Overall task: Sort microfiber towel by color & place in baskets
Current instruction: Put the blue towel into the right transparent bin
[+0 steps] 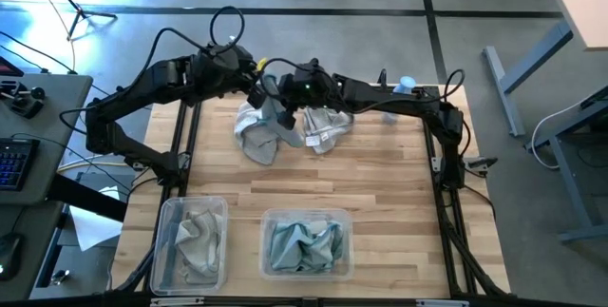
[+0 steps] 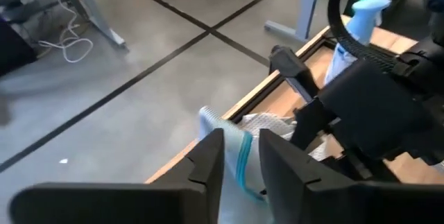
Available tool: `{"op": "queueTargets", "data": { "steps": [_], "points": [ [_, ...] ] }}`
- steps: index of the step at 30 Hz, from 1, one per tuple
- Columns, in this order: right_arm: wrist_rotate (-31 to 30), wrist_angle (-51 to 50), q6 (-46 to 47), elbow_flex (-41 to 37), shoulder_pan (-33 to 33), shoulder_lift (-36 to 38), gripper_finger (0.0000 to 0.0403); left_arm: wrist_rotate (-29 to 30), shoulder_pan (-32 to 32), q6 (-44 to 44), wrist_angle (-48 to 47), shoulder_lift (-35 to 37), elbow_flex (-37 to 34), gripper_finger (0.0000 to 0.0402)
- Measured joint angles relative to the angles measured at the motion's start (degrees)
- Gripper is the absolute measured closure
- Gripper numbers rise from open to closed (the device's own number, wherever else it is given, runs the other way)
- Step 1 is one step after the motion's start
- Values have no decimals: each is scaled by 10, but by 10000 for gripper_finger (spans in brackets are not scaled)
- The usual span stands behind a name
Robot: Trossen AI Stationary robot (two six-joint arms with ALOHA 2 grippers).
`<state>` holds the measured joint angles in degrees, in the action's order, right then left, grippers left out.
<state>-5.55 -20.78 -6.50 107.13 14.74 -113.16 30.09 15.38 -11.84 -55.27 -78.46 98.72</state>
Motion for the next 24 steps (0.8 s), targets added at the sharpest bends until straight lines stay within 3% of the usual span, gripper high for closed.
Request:
{"op": "queueTargets", "data": {
  "steps": [4,11,17,24],
  "points": [
    [0,-40,-5,0,6,7,395,24,2,1,-21,7,0,301],
    [-11,-96,-2,0,9,50,399,53,3,-20,-123,41,-23,296],
    [-13,-111,42,0,3,78,401,45,-7,-69,-100,119,-177,296],
    [-33,-132,84,0,-20,87,402,-54,-9,-90,-6,255,-351,297]
  ]
}}
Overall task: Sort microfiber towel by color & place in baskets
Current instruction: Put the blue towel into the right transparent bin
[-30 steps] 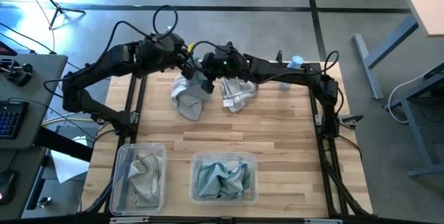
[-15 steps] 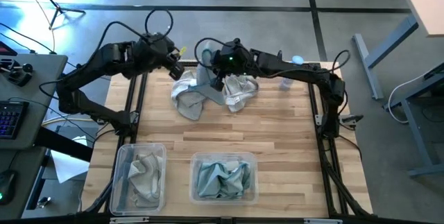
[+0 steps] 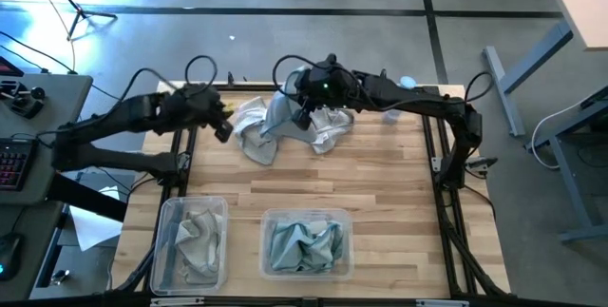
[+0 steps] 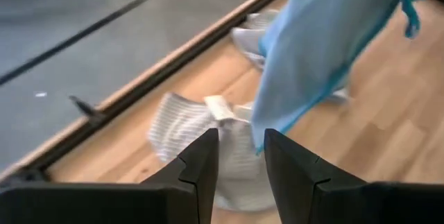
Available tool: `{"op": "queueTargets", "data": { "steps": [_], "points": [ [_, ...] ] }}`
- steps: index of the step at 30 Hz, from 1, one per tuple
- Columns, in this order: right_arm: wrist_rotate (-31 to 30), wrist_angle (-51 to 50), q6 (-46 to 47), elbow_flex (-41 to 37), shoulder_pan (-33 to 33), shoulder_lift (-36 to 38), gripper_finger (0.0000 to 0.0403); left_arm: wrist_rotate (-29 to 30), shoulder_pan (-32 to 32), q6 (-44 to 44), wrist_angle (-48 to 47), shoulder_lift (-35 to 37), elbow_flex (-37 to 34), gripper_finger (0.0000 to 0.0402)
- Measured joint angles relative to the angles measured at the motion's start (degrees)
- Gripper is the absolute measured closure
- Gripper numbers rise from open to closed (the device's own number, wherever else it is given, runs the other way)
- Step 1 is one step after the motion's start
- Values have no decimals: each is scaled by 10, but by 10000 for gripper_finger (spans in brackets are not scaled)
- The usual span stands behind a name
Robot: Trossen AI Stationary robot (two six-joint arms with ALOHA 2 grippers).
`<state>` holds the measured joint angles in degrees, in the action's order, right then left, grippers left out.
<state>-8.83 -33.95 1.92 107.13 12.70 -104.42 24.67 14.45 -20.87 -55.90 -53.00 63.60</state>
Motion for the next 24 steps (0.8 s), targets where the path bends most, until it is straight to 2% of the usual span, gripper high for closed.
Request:
{"op": "queueTargets", "data": {
  "steps": [7,12,17,24],
  "points": [
    [-89,-10,39,0,-35,4,402,-107,0,25,73,132,-111,321],
    [-125,-34,76,27,-75,13,402,-117,0,19,75,201,-165,330],
    [-185,-86,75,96,-134,15,402,-137,0,-24,78,242,-200,332],
    [-294,-191,95,211,-244,16,402,-176,0,-46,79,248,-208,332]
  ]
}}
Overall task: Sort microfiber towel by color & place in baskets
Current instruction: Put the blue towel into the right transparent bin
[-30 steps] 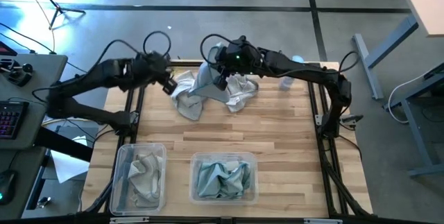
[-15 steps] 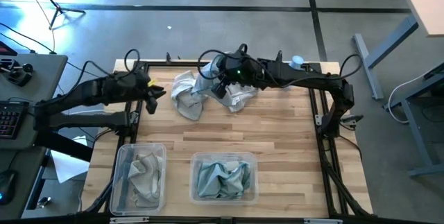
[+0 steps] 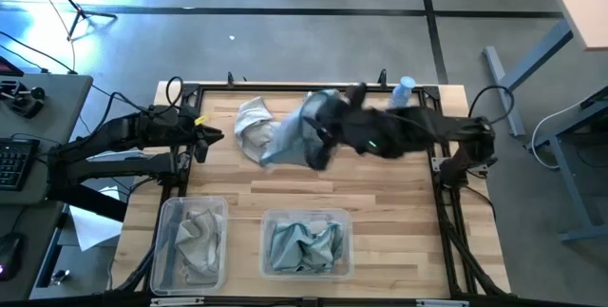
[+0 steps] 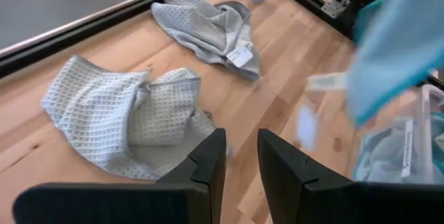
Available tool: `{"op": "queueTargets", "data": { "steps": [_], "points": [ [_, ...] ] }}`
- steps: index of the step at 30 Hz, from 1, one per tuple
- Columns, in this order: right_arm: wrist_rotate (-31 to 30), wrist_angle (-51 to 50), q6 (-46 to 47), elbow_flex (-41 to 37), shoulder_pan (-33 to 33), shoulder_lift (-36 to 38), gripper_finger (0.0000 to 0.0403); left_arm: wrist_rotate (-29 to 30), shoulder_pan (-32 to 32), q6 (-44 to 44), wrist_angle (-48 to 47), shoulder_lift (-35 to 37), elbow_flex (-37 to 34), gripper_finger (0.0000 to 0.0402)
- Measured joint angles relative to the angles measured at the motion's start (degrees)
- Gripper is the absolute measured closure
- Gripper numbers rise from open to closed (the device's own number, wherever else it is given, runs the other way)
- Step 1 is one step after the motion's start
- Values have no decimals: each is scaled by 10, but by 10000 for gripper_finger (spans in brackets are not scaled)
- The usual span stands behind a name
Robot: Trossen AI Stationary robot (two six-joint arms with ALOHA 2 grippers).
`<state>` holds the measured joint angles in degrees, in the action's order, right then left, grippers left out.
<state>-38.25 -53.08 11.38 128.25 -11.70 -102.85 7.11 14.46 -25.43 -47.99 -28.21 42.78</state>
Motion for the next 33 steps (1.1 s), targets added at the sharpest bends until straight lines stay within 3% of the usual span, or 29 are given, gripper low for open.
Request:
{"op": "queueTargets", "data": {
  "steps": [7,19,27,33],
  "points": [
    [-50,-29,52,56,-132,0,402,-18,0,-11,0,0,0,332],
    [-247,-23,170,59,-360,-17,402,-22,0,-61,-1,0,0,332],
    [-292,-23,187,59,-363,-74,402,-52,0,-95,-1,0,0,332],
    [-264,-11,212,59,-307,-119,402,-51,0,-105,-1,0,0,332]
  ]
}}
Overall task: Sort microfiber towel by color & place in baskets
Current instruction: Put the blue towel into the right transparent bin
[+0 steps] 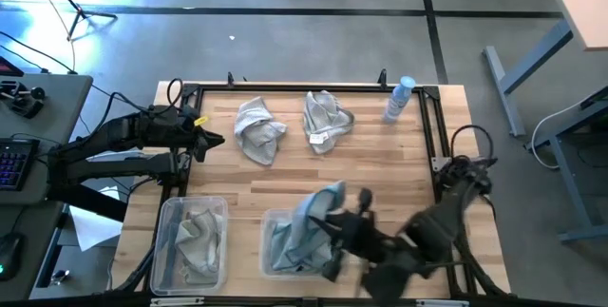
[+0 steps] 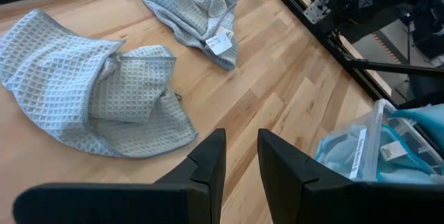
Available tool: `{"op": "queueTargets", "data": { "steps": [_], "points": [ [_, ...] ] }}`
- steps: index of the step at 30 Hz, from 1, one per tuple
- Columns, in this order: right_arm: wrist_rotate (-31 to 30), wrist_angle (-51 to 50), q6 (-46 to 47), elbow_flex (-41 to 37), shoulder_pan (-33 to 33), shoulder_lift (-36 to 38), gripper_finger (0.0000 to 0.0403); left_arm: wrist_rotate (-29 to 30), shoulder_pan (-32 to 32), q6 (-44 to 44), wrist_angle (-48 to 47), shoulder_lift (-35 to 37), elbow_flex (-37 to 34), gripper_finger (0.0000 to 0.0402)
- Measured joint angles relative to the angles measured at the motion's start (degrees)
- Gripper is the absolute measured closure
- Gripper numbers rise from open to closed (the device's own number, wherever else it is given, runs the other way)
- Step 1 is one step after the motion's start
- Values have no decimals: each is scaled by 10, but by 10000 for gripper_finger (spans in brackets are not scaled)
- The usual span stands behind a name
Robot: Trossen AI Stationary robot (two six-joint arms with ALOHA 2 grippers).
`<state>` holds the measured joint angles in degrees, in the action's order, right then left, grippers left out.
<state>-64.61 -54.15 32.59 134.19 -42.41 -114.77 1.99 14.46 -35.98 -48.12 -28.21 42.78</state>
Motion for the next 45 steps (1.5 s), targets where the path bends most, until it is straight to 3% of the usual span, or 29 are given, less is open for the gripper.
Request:
{"op": "queueTargets", "data": {
  "steps": [6,16,30,45],
  "points": [
    [131,-6,83,0,35,-48,402,1,0,-9,-1,0,0,332],
    [331,-107,247,0,63,-96,402,1,0,-18,-1,0,0,332],
    [501,-124,453,0,137,-212,402,-5,0,-25,-1,0,0,332],
    [507,-185,625,0,140,-238,402,-5,0,-14,-51,0,0,332]
  ]
}}
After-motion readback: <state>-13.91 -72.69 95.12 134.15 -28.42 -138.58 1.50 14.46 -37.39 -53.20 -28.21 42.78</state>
